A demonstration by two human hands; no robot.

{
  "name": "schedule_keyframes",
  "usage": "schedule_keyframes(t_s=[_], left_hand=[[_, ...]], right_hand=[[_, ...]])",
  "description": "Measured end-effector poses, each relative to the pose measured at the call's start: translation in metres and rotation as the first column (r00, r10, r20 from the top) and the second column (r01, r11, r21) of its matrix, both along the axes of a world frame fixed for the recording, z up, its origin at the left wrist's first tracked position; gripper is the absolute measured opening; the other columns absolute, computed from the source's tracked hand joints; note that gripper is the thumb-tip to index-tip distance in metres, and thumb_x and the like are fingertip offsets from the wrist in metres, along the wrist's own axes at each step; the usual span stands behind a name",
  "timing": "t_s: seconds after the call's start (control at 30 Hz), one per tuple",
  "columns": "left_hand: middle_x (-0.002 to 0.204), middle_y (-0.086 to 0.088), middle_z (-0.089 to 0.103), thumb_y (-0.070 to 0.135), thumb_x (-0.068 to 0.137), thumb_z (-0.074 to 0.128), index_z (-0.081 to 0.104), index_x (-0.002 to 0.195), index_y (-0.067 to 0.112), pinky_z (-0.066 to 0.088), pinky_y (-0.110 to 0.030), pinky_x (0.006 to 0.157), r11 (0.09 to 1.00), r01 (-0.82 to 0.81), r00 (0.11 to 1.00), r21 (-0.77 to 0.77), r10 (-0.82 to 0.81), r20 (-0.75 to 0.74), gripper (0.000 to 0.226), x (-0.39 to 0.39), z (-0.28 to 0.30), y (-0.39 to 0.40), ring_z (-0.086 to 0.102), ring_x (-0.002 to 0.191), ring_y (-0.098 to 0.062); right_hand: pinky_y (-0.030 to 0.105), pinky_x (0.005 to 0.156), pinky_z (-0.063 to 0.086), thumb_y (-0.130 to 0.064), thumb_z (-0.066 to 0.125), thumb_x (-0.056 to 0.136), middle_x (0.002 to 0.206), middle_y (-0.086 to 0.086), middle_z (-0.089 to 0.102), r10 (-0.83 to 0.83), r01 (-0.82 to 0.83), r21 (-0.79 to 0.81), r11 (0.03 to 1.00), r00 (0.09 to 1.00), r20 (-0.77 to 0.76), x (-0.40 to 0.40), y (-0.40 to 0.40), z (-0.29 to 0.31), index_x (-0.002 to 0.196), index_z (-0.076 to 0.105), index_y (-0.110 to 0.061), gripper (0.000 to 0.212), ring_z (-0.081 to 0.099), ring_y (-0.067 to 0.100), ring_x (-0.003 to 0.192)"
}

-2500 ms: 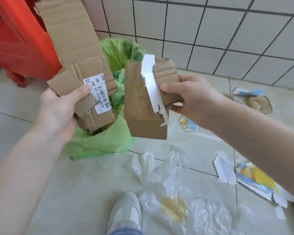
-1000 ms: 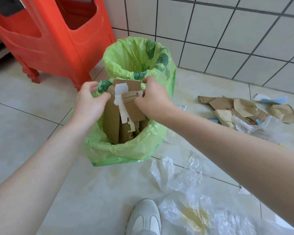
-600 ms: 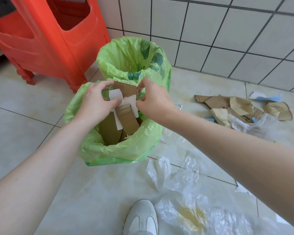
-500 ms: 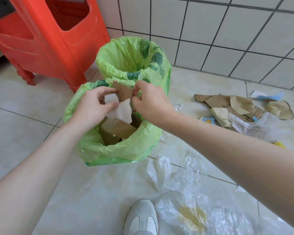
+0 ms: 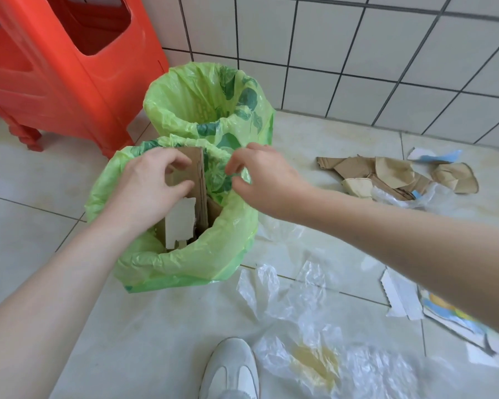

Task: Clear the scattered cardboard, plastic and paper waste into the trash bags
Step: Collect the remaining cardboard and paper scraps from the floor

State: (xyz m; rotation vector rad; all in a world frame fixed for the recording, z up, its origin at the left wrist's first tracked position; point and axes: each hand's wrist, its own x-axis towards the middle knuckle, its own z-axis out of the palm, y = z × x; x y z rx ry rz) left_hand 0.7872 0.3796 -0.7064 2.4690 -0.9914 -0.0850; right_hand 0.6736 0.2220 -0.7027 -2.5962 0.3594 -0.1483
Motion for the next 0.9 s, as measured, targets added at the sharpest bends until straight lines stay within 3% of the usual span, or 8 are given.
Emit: schedule_keyframes(t_s=[0.2, 0.33, 0.47, 0.63, 0.73, 0.9], left_hand=[[0.100, 0.011, 0.064, 0.020, 0.085, 0.066, 0.066, 0.106, 0.021, 0.040, -0.014, 0.084, 0.973, 0.182, 0.982, -0.144, -0.173, 0.073, 0.022, -0.044, 0.018, -0.043, 0.057, 0.094, -0.005], [0.093, 0.010, 0.065, 0.017, 0.085, 0.063, 0.068, 0.098, 0.020, 0.045, -0.025, 0.086, 0.950, 0.284, 0.958, -0.128, -0.285, 0.012, 0.014, -0.074, 0.002, -0.078, 0.056, 0.093, -0.008], [0.091, 0.010, 0.068, 0.017, 0.083, 0.062, 0.068, 0.093, 0.020, 0.045, -0.025, 0.083, 0.928, 0.363, 0.922, -0.081, -0.370, -0.109, 0.013, -0.103, -0.032, -0.116, 0.057, 0.089, -0.009], [0.099, 0.004, 0.068, 0.022, 0.080, 0.066, 0.066, 0.096, 0.021, 0.050, -0.026, 0.085, 0.889, 0.430, 0.786, 0.158, -0.282, -0.550, 0.015, -0.131, -0.092, -0.160, 0.063, 0.094, -0.013], [0.111, 0.003, 0.061, 0.023, 0.082, 0.063, 0.063, 0.105, 0.019, 0.047, -0.025, 0.087, 0.842, 0.454, 0.800, 0.290, -0.243, -0.548, 0.023, -0.127, -0.117, -0.185, 0.058, 0.102, -0.016], [0.138, -0.007, 0.041, 0.025, 0.084, 0.058, 0.045, 0.131, 0.018, 0.037, -0.034, 0.101, 0.831, 0.344, 0.908, 0.437, -0.178, -0.379, 0.049, -0.093, -0.146, -0.229, 0.039, 0.128, -0.028]], right_hand=[[0.029, 0.083, 0.048, -0.018, 0.049, 0.090, 0.101, -0.004, 0.064, -0.178, 0.192, 0.077, 0.978, 0.971, -0.159, -0.069, -0.059, -0.013, 0.111, 0.061, -0.018, 0.024, 0.059, 0.015, 0.094], [0.025, 0.068, 0.046, -0.021, 0.052, 0.088, 0.095, -0.007, 0.062, -0.318, 0.385, 0.148, 0.911, 0.884, -0.343, -0.108, -0.093, -0.037, 0.108, 0.060, -0.021, 0.021, 0.056, 0.014, 0.090], [0.026, 0.071, 0.042, -0.023, 0.053, 0.088, 0.101, -0.004, 0.058, -0.356, 0.450, 0.108, 0.886, 0.813, -0.460, -0.143, -0.127, -0.074, 0.114, 0.058, -0.019, 0.027, 0.053, 0.016, 0.092], [0.026, 0.076, 0.038, -0.021, 0.051, 0.090, 0.099, -0.003, 0.055, -0.356, 0.448, 0.035, 0.893, 0.753, -0.553, -0.174, -0.161, -0.115, 0.118, 0.052, -0.014, 0.029, 0.048, 0.016, 0.094], [0.028, 0.078, 0.042, -0.020, 0.050, 0.090, 0.103, 0.000, 0.057, -0.343, 0.427, 0.019, 0.904, 0.751, -0.564, -0.180, -0.174, -0.131, 0.118, 0.051, -0.012, 0.030, 0.051, 0.018, 0.097], [0.034, 0.089, 0.045, -0.019, 0.049, 0.090, 0.117, 0.005, 0.058, -0.331, 0.380, -0.001, 0.925, 0.803, -0.496, -0.166, -0.193, -0.141, 0.119, 0.052, -0.012, 0.030, 0.051, 0.023, 0.110]])
